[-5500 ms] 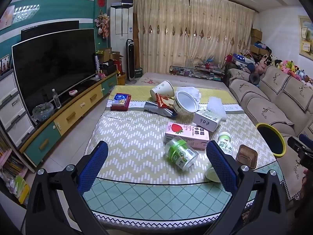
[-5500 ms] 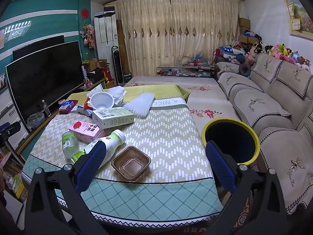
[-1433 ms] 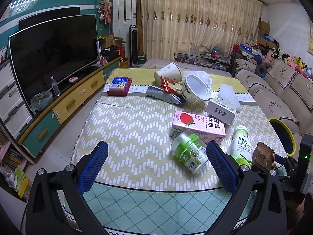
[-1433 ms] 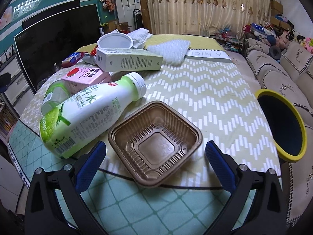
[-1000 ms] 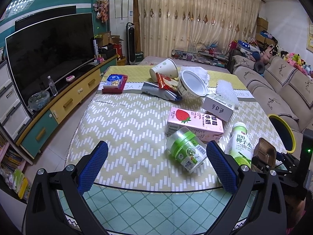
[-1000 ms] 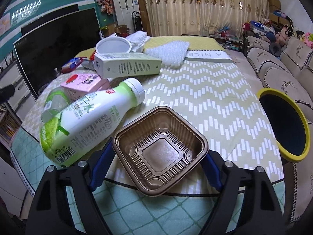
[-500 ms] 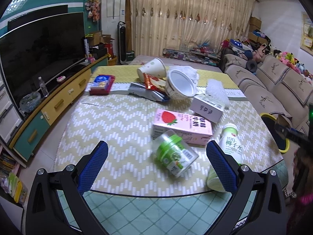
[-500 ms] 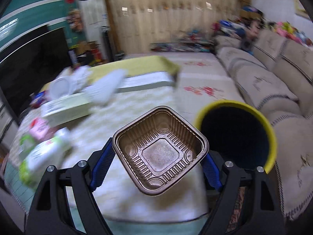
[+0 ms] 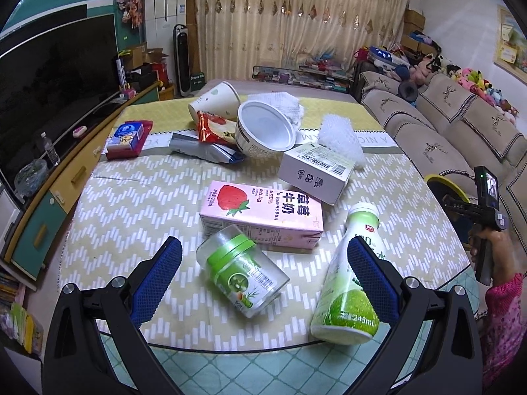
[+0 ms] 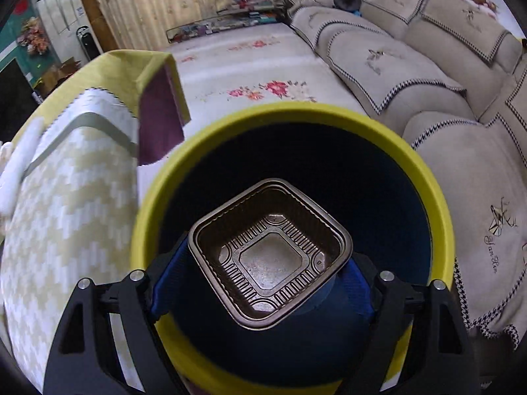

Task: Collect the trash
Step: 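Carry the tray over the yellow-rimmed bin and open the right gripper, then grasp the green-lidded clear jar with the left gripper and lift it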

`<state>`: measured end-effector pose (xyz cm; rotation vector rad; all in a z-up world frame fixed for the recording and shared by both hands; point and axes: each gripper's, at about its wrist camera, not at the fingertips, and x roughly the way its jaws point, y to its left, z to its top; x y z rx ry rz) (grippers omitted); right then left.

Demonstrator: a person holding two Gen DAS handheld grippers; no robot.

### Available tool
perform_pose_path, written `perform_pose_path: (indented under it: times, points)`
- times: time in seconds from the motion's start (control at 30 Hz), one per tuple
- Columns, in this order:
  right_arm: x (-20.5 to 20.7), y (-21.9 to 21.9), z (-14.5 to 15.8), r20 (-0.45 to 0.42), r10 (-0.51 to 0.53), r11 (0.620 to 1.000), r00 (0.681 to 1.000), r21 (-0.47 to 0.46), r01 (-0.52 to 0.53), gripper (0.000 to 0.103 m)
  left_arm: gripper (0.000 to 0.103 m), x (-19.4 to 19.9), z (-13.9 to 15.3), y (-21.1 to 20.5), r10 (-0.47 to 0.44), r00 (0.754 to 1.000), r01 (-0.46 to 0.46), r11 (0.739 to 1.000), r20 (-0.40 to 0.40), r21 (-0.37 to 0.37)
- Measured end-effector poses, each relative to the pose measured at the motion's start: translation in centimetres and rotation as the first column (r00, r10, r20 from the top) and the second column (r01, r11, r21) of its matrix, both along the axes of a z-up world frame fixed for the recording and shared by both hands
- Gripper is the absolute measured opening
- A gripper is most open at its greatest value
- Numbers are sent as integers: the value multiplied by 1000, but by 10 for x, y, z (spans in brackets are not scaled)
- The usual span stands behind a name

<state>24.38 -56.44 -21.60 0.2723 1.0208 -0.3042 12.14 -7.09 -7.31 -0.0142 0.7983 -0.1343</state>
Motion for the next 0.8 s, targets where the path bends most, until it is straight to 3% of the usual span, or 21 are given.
perform_pose_path:
  times: [0.8]
  points:
    - [-36,42,38,94,74,996,993,-53,-69,90,99,11,-35,16,52,991,-49,998,-120,29]
